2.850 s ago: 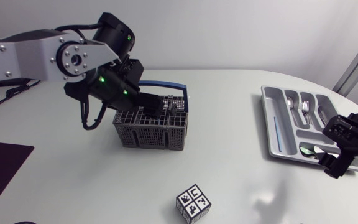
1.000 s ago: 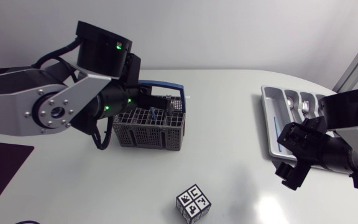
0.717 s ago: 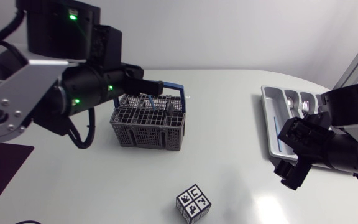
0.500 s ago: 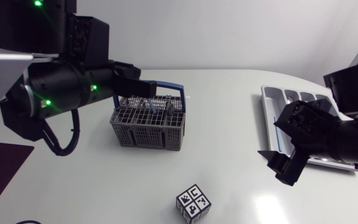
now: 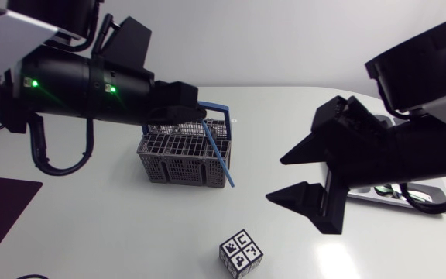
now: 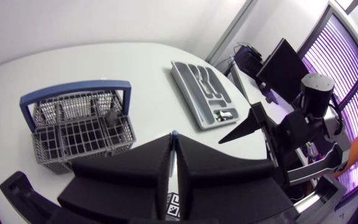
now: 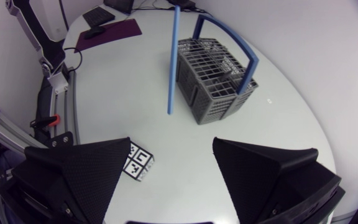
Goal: Transfer all utensils from the basket to the drawer tray.
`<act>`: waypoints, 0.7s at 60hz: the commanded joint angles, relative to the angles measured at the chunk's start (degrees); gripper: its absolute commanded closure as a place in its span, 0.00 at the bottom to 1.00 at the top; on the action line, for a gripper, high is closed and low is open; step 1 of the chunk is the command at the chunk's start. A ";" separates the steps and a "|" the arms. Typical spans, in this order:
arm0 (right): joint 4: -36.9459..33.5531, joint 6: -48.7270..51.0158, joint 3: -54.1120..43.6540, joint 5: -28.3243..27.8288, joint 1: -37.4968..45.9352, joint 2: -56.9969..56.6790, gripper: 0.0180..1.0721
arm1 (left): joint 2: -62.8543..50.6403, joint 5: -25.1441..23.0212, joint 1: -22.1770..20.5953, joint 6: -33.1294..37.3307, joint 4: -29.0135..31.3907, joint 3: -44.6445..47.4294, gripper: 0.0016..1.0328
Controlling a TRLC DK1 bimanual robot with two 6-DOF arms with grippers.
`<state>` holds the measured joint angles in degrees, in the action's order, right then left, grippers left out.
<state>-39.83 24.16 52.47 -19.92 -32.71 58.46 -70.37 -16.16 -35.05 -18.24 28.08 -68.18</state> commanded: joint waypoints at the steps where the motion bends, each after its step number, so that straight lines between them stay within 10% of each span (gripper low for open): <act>1: 1.16 -2.54 2.46 -2.84 -0.87 2.63 0.14 | -2.23 -2.82 0.33 -1.54 0.93 -2.04 0.96; 22: 4.50 -2.72 4.66 -12.68 -1.04 10.71 0.51 | -6.18 -15.48 1.03 -2.06 3.21 -4.06 0.96; 42: 3.97 -2.54 5.36 -16.02 -1.04 13.88 0.87 | -6.36 -16.18 0.86 -1.98 3.13 -4.41 0.96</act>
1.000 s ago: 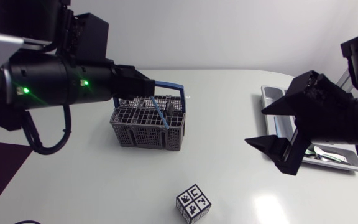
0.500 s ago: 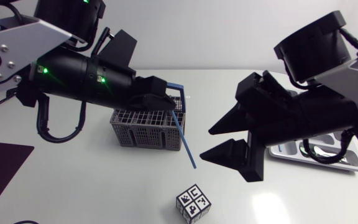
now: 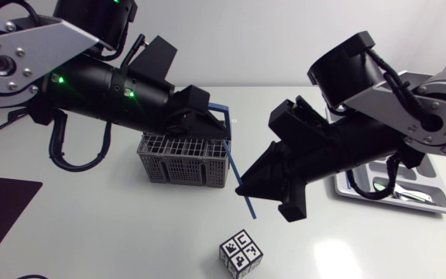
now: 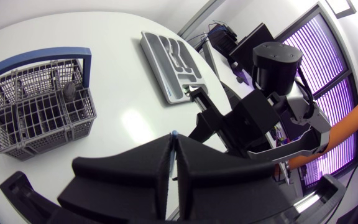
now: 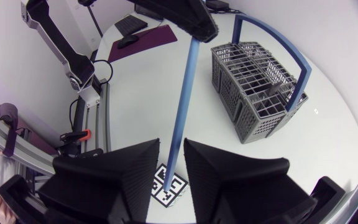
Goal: Transfer all utensils from the basket to the drawer tray.
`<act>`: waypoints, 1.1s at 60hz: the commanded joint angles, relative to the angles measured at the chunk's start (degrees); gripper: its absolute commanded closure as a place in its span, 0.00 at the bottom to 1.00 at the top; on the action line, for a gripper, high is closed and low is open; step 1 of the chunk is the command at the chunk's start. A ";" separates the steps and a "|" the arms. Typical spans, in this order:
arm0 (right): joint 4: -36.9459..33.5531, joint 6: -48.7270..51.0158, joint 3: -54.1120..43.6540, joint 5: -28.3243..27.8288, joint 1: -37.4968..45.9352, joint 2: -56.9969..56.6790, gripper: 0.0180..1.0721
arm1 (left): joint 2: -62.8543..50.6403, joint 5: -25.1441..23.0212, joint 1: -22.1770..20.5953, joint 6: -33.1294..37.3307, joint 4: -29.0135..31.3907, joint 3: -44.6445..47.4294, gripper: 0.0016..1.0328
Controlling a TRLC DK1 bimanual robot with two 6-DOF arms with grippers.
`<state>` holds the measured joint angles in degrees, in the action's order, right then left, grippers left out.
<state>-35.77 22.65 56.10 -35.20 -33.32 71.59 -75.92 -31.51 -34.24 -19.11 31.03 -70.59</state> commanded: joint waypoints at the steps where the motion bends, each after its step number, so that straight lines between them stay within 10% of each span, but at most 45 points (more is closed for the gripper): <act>1: -0.18 -1.12 1.74 -0.75 -0.43 0.83 0.90 | -0.81 -0.84 0.05 -1.10 0.18 -2.01 0.96; 16: -1.67 -1.03 1.91 -1.71 -0.43 1.44 0.94 | -0.37 -0.84 -0.13 -1.01 0.00 -1.92 0.94; 31: -3.52 0.02 1.12 -1.89 0.10 1.53 0.94 | 0.07 -1.01 -0.13 -0.93 -0.18 -2.98 0.19; 37: -4.84 1.16 0.24 -1.63 1.24 0.92 0.94 | 0.42 -1.01 1.28 -0.93 -0.18 -4.03 0.06; 66: -6.95 8.19 0.51 -0.31 36.48 3.99 0.94 | 1.04 1.71 10.68 3.38 2.90 -3.68 0.06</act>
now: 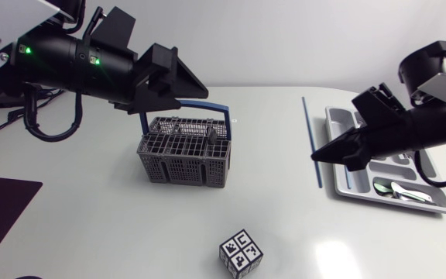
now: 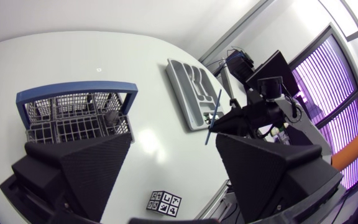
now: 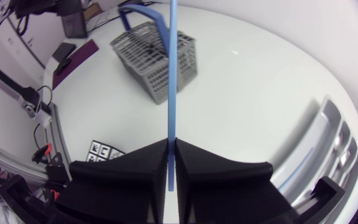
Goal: Transfer all utensils from the basket to the drawer tray.
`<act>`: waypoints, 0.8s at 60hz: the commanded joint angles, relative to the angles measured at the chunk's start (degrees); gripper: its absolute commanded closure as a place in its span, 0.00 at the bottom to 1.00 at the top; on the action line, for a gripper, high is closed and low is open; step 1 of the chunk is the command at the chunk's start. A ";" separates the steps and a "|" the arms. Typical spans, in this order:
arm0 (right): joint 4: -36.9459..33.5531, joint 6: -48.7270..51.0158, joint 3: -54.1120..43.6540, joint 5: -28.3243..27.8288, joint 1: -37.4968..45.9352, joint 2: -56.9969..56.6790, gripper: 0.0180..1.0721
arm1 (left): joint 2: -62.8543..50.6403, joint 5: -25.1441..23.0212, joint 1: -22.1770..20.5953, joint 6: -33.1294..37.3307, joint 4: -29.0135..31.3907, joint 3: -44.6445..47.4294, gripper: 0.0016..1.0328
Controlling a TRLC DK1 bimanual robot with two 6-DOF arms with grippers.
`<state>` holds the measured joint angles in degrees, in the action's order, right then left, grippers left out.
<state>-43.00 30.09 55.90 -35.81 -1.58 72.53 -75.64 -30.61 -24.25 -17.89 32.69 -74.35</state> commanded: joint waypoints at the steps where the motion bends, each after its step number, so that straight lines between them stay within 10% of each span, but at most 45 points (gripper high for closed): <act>1: 0.55 0.41 1.05 0.66 5.72 3.84 0.94 | 0.75 0.99 0.78 2.51 1.41 0.25 0.06; 28: 13.12 -15.67 6.24 19.55 16.61 21.33 0.94 | 5.24 9.69 3.77 11.91 2.47 9.22 0.06; 48: 11.45 -24.46 11.07 22.28 16.79 30.30 0.91 | 8.05 11.89 3.95 14.73 1.50 14.32 0.06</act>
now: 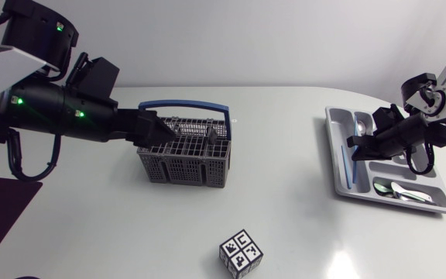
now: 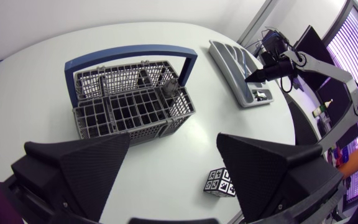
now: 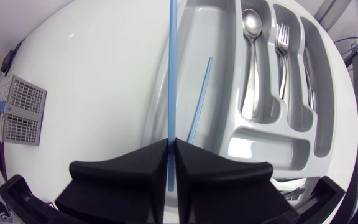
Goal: Transfer all utensils from the basket to the drawer tray.
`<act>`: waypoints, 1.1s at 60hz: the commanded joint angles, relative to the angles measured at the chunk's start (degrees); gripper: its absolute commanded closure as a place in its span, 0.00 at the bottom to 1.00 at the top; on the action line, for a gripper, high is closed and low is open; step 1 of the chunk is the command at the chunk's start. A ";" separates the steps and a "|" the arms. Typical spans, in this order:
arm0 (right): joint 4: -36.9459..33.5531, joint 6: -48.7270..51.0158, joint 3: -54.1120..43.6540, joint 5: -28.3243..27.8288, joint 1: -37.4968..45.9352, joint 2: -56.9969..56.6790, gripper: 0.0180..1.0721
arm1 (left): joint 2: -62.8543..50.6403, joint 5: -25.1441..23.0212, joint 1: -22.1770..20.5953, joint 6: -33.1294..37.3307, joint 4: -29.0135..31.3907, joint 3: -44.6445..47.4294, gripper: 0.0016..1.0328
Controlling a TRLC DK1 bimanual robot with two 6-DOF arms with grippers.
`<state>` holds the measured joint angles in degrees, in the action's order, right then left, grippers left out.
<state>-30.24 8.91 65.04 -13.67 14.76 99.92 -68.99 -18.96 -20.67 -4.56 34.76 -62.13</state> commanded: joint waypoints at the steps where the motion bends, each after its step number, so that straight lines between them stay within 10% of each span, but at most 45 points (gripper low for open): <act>1: -1.31 -3.28 2.03 0.14 0.44 3.00 0.91 | 1.49 0.24 0.36 1.39 -0.57 2.10 0.06; 14: -1.93 -4.25 2.55 0.66 0.18 3.35 0.52 | 3.69 2.88 0.19 3.06 -2.07 4.74 0.05; 62: -2.90 -19.81 -1.75 5.23 -33.13 -22.49 0.47 | 4.66 4.55 -1.39 4.73 -13.41 13.52 0.05; 66: -2.46 -20.07 -0.61 5.06 -36.82 -21.78 0.23 | 3.95 4.55 -2.01 4.65 -14.02 13.52 0.05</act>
<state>-33.10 -8.67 64.05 -8.71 -19.29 77.78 -63.86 -14.44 -21.93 0.03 21.63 -49.76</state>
